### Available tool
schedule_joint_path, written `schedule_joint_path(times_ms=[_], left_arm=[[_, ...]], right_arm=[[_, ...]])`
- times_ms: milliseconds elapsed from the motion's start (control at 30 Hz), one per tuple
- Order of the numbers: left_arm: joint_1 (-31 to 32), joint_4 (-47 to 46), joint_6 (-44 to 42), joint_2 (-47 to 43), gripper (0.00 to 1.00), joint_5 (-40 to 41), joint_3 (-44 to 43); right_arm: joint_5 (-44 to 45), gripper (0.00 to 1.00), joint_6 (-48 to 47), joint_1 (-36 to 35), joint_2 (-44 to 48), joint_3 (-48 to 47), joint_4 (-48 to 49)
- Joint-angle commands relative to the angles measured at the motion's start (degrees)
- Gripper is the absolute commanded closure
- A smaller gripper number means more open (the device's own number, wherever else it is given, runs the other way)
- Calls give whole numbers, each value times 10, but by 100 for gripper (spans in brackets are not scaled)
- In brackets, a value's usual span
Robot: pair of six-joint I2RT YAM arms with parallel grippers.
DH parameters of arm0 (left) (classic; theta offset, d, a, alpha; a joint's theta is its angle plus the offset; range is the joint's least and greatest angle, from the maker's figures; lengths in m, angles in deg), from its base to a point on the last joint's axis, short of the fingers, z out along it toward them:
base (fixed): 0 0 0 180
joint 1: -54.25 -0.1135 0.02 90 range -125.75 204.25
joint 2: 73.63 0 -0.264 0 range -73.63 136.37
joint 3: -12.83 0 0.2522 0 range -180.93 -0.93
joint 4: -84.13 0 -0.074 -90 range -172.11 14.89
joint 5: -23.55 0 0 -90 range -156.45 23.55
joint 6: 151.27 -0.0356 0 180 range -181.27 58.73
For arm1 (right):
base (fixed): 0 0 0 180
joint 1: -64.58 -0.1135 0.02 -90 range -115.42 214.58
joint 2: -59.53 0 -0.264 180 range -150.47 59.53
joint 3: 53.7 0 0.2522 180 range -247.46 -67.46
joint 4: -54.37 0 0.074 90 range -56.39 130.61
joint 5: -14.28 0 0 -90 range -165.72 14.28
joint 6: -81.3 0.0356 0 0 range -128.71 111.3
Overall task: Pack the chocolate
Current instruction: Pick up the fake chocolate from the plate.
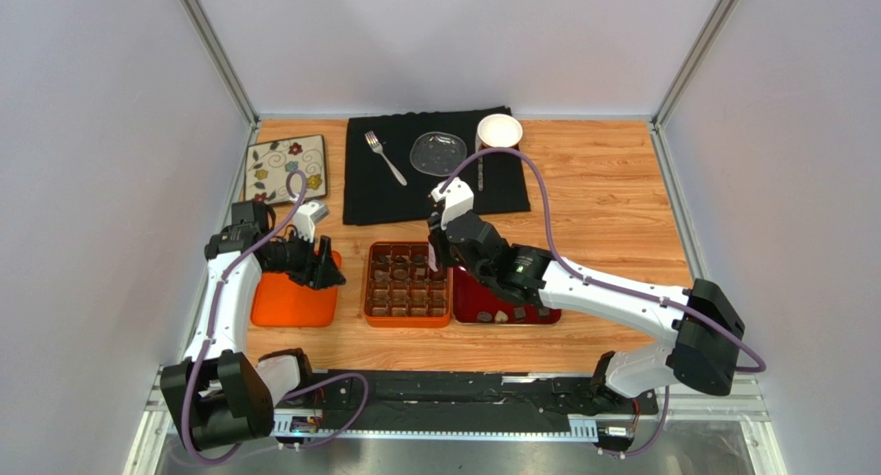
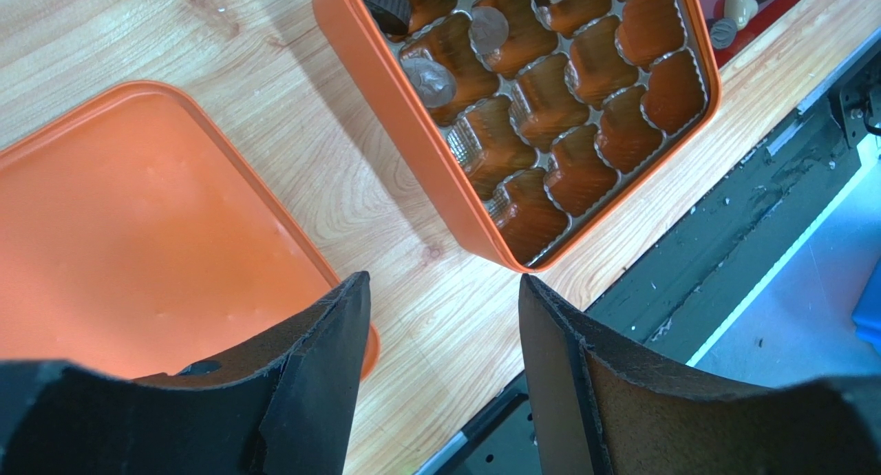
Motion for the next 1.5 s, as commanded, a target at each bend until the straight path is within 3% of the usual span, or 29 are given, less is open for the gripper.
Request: schedule_joint_path(times_ms=[0,500,1467], left_arm=[[-5,5,-12,-7,37,-12,-19],[-5,9,-9,-8,37,-14,-19],[-5,14,-5,-1,37,-20,-30]], right_arm=[[31,71,2,-3,58,3,3],[12,71,60,-12,225,122,-116],[26,68,101,-31,237,202,-96]])
